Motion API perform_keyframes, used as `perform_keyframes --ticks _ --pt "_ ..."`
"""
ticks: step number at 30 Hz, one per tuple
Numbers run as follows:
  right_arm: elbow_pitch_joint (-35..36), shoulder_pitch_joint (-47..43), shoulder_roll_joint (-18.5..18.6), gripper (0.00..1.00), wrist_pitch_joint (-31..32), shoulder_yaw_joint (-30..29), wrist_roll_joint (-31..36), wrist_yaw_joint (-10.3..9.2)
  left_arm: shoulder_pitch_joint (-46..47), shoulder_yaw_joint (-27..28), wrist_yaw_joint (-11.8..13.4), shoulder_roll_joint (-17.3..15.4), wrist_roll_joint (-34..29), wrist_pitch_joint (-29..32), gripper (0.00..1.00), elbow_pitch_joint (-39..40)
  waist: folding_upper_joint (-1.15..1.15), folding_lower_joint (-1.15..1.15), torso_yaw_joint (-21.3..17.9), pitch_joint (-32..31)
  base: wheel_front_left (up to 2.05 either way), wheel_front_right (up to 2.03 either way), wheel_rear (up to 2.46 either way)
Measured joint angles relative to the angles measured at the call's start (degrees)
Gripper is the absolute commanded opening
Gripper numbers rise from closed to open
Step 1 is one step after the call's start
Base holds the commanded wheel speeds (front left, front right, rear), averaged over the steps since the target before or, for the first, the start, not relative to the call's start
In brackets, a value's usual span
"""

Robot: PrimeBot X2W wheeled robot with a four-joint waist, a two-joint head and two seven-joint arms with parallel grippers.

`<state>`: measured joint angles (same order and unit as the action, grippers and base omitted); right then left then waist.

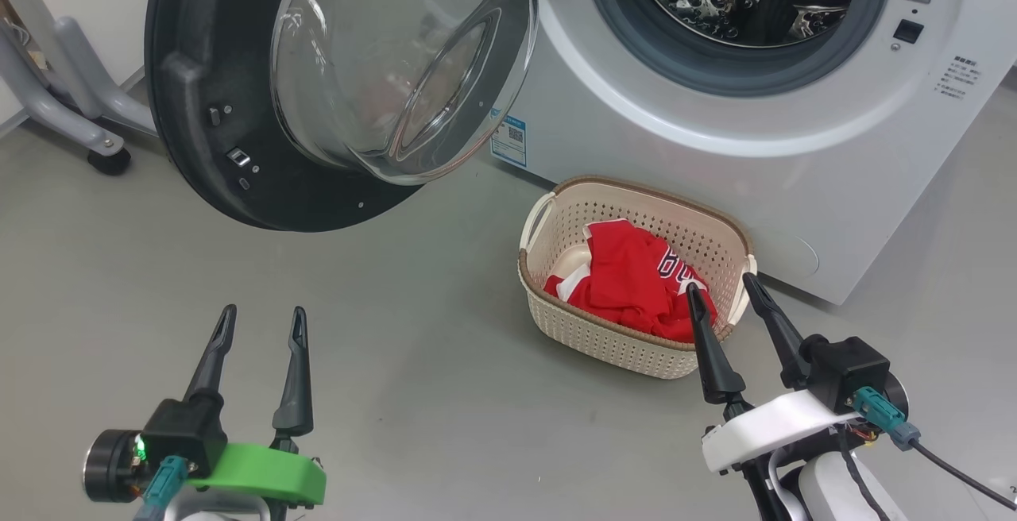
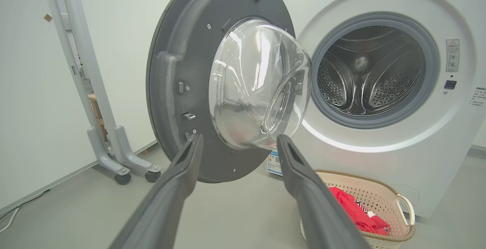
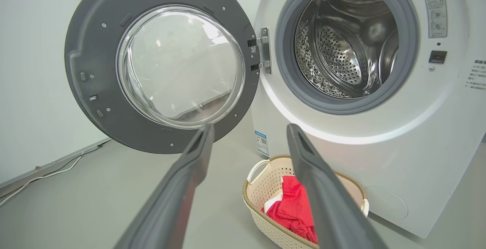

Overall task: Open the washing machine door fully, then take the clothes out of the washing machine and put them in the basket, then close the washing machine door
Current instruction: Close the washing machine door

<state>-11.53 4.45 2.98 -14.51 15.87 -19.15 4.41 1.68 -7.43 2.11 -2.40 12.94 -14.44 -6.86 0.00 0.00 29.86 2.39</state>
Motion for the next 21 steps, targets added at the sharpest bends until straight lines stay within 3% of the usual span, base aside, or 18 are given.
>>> perform_keyframes --ticks 5,6,7,21 --pt "0.1 0.0 -0.1 1.0 0.0 0.0 -0.1 -0.02 0.0 -0.1 -0.4 0.0 0.0 0.0 1.0 0.0 0.0 0.0 0.0 -0.1 0.0 0.0 0.0" --pt "0.1 -0.1 -0.1 1.0 0.0 0.0 -0.1 -0.02 0.0 -0.1 -0.4 0.0 0.0 0.0 0.28 -0.1 0.0 0.0 0.0 -0.1 0.0 0.0 0.0" --pt "0.1 -0.1 -0.1 1.0 0.0 0.0 -0.2 -0.03 0.0 -0.1 -0.5 0.0 0.0 0.0 0.0 -0.1 0.0 0.0 -0.1 -0.1 0.0 0.0 0.0" --pt "0.4 -0.2 -0.1 1.0 0.0 1.6 -0.1 -0.04 -0.3 0.8 -0.9 -0.4 -0.2 0.0 0.0 1.4 0.0 0.0 -1.6 2.5 0.0 0.0 0.0"
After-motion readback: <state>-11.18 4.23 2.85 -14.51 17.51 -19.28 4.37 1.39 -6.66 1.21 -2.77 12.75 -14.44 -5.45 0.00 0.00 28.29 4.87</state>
